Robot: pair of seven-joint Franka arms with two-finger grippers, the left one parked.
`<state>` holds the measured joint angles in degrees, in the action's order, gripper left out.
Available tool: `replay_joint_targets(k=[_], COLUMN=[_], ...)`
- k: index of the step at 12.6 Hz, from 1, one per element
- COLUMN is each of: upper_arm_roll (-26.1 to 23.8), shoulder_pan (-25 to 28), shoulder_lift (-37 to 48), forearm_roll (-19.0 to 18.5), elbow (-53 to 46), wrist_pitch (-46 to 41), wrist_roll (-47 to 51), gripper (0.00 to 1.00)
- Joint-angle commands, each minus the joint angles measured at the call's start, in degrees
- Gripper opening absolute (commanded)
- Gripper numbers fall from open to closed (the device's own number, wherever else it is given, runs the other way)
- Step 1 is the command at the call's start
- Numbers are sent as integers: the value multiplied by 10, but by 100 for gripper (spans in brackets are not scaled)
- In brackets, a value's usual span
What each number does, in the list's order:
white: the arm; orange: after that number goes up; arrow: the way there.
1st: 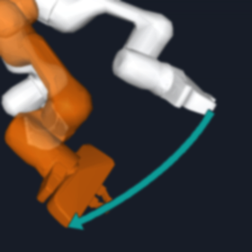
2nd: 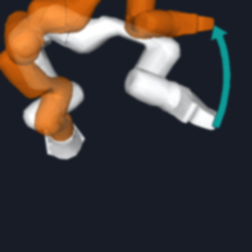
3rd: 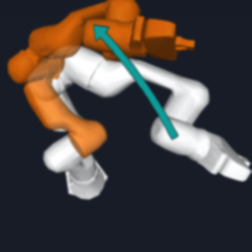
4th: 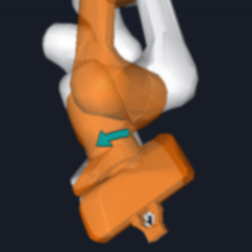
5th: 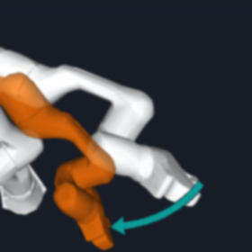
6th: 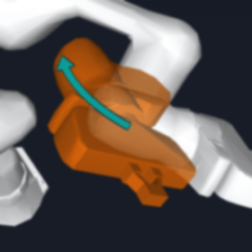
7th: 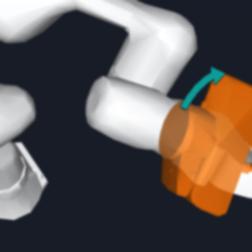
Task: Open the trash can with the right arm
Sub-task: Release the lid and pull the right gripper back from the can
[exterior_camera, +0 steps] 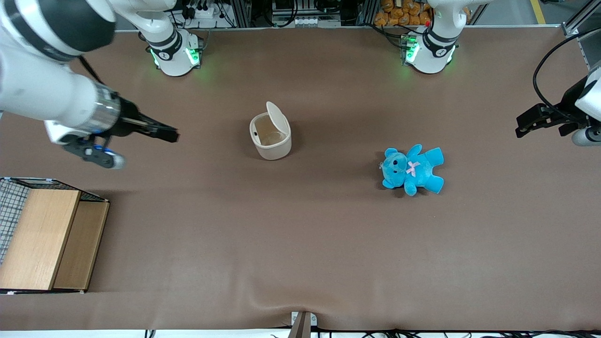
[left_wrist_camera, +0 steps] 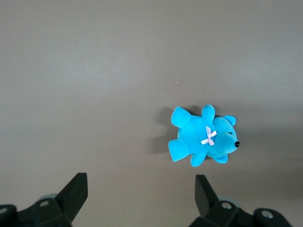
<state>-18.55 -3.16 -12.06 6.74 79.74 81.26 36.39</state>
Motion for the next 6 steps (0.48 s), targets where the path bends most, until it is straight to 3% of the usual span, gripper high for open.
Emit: replay_joint_targets(k=[1, 4, 6], upper_arm_roll=[36, 109, 135], shoulder_pan=[-1, 4, 9], shoulder_lift=[37, 78, 111], forearm_roll=[-35, -36, -36], elbow=[5, 7, 10], wrist_pitch=[-10, -32, -51], wrist_roll=[-92, -225, -251], gripper=[100, 100, 100])
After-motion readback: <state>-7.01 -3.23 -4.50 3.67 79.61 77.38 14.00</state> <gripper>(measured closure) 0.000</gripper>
